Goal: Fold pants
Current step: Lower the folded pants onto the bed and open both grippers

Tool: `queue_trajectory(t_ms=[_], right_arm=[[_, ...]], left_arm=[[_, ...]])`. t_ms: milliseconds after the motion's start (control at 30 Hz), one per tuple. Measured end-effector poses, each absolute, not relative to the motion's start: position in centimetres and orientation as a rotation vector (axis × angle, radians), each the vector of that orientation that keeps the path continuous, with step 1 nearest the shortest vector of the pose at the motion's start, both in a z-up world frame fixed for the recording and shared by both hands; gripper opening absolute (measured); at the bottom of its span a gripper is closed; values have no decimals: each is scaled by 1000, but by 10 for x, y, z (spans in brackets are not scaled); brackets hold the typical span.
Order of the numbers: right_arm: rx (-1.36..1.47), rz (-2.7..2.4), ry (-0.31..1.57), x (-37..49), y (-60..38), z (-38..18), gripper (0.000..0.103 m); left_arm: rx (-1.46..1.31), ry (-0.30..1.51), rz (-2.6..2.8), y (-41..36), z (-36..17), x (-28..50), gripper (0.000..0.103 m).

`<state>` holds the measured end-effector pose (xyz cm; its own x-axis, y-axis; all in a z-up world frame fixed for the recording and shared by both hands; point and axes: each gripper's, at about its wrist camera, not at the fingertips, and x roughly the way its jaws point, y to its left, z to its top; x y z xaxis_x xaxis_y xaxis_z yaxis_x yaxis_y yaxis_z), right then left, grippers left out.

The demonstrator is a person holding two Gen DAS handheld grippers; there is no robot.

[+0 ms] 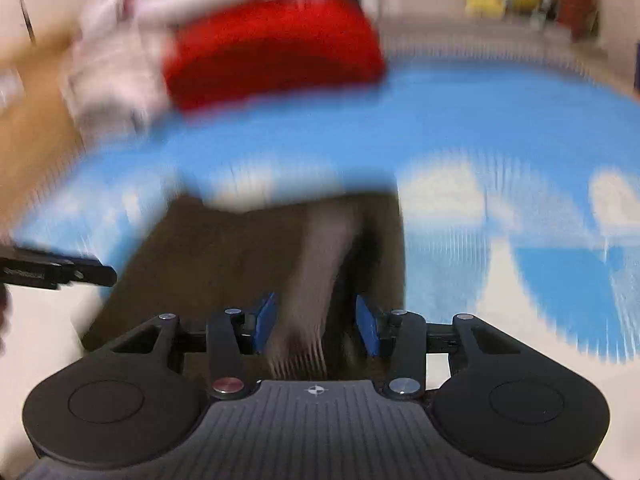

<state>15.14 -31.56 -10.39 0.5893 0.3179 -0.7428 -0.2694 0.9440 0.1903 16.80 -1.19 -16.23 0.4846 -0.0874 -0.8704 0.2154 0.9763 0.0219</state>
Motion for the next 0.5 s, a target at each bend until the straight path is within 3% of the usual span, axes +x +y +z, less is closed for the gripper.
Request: queue_trajectory(t_ms=[33, 100, 133, 200, 300, 500], right_arm=[[36, 324, 972, 153, -315, -122, 59], [11, 261, 1021, 150, -317, -130, 53], [1, 240, 1001, 146, -319, -123, 53], [46, 241, 874, 131, -324, -91, 51], [129, 204, 736, 106, -336, -47, 54], [198, 154, 603, 32, -341, 16, 85]], left_arm=[[147, 1015, -166, -16, -160, 162, 59], [141, 955, -150, -24, -137, 152, 58], [126, 893, -153, -25, -122, 143, 60], [124, 809, -138, -32, -93, 124, 79], [142, 741, -93, -41, -64, 94, 84], [135, 630, -49, -64, -12, 2, 86]])
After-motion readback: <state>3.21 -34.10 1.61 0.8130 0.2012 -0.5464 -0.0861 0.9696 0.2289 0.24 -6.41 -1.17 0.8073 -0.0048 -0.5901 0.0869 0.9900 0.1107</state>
